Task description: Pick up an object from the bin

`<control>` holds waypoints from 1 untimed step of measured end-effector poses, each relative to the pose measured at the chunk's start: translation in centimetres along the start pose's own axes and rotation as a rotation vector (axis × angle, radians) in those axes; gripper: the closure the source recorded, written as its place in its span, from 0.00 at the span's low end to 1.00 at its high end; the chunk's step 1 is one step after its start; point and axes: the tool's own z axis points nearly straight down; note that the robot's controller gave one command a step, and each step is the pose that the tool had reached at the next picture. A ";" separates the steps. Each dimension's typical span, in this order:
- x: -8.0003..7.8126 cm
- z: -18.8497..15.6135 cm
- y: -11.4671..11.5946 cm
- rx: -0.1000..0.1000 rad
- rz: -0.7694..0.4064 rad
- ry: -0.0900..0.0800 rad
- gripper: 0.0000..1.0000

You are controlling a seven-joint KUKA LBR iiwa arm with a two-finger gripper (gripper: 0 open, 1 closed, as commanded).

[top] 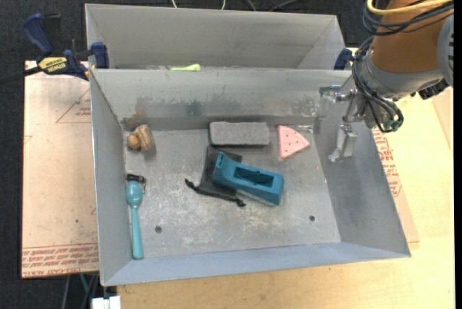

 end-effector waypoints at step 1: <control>0.6 5.6 2.3 0.001 -0.036 -0.006 0.00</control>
Offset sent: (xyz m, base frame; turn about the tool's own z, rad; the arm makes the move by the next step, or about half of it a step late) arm -0.0031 0.0414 -0.1353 -0.0185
